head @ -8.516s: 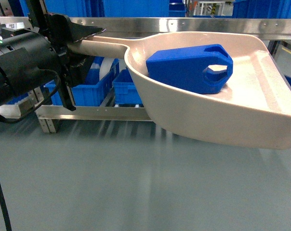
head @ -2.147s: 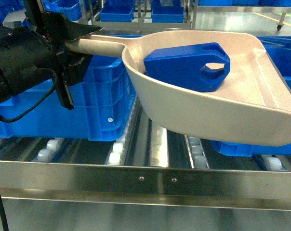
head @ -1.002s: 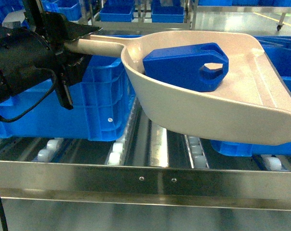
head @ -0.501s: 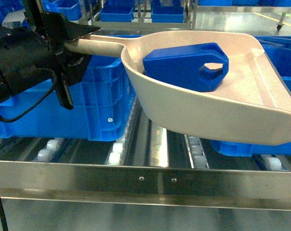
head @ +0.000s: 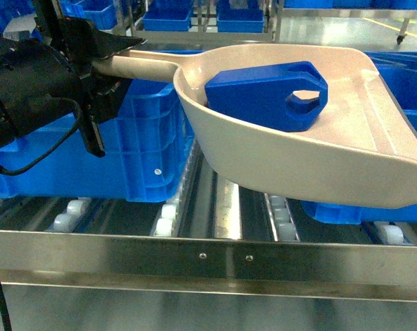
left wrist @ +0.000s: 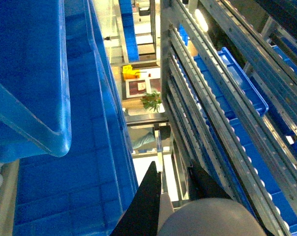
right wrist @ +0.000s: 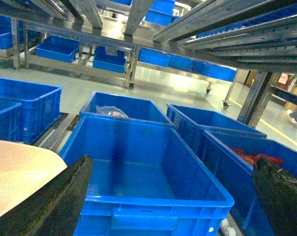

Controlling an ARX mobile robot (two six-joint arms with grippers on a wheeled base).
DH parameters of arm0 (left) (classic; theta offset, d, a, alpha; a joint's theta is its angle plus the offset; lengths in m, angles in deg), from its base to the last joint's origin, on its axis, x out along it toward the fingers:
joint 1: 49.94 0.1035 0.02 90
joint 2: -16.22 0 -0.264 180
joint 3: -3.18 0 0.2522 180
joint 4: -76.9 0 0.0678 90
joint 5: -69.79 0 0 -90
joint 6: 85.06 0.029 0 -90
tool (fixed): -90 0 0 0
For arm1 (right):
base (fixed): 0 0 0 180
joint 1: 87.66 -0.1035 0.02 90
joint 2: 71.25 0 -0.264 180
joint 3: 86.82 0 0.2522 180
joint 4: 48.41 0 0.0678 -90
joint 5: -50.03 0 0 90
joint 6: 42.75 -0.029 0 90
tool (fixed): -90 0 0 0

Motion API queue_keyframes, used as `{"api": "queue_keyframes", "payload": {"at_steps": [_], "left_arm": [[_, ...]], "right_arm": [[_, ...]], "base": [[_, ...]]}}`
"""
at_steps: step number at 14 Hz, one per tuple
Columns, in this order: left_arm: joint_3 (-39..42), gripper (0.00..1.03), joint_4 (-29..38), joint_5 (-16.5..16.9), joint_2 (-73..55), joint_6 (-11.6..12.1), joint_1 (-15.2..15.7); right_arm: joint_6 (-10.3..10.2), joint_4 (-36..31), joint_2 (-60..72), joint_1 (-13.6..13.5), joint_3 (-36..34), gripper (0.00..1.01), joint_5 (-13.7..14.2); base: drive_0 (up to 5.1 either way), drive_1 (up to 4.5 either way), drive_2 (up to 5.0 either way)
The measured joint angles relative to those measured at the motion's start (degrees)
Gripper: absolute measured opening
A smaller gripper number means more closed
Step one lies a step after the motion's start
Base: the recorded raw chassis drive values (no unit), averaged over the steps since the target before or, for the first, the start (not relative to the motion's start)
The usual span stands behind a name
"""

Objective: Place part in tray to right shelf

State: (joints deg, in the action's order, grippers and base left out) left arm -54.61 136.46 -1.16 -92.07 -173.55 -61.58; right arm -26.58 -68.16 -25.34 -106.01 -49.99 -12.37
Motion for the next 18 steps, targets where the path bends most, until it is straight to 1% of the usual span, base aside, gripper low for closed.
{"api": "queue_keyframes", "payload": {"at_steps": [3,4,5,6,7,8,11,13,14,16,17,18], "left_arm": [[0.0,0.13,0.0,0.0,0.0,0.0,0.0],[-0.1,0.13,-10.4,-4.2,3.4,2.2,-0.6],[1.1,0.13,-18.4,-10.3,9.1,7.1,-0.8],[1.1,0.13,-21.5,-11.5,14.1,11.6,-0.6],[0.5,0.13,-19.5,-12.0,17.9,15.7,-0.1],[-0.3,0.13,-18.4,-11.8,18.4,16.7,0.4],[-0.3,0.13,-19.5,-12.9,16.7,17.6,2.1],[-1.9,0.13,-17.8,-13.7,16.9,17.3,4.6],[-3.7,0.13,-17.9,-15.4,16.9,16.5,6.4],[-10.7,0.13,-22.2,-25.1,15.3,15.7,11.8],[-13.9,0.13,-23.0,-28.2,13.7,15.8,13.3],[-17.9,0.13,-25.1,-33.1,12.0,18.1,14.0]], "right_arm": [[0.0,0.0,0.0,0.0,0.0,0.98,0.0],[0.0,0.0,0.0,0.0,0.0,0.98,0.0],[0.0,0.0,0.0,0.0,0.0,0.98,0.0],[0.0,0.0,0.0,0.0,0.0,0.98,0.0],[0.0,0.0,0.0,0.0,0.0,0.98,0.0],[0.0,0.0,0.0,0.0,0.0,0.98,0.0],[0.0,0.0,0.0,0.0,0.0,0.98,0.0],[0.0,0.0,0.0,0.0,0.0,0.98,0.0],[0.0,0.0,0.0,0.0,0.0,0.98,0.0],[0.0,0.0,0.0,0.0,0.0,0.98,0.0],[0.0,0.0,0.0,0.0,0.0,0.98,0.0],[0.0,0.0,0.0,0.0,0.0,0.98,0.0]], "base": [[0.0,0.0,0.0],[0.0,0.0,0.0],[0.0,0.0,0.0],[0.0,0.0,0.0],[0.0,0.0,0.0],[0.0,0.0,0.0],[0.0,0.0,0.0],[0.0,0.0,0.0],[0.0,0.0,0.0],[0.0,0.0,0.0],[0.0,0.0,0.0],[0.0,0.0,0.0]]}}
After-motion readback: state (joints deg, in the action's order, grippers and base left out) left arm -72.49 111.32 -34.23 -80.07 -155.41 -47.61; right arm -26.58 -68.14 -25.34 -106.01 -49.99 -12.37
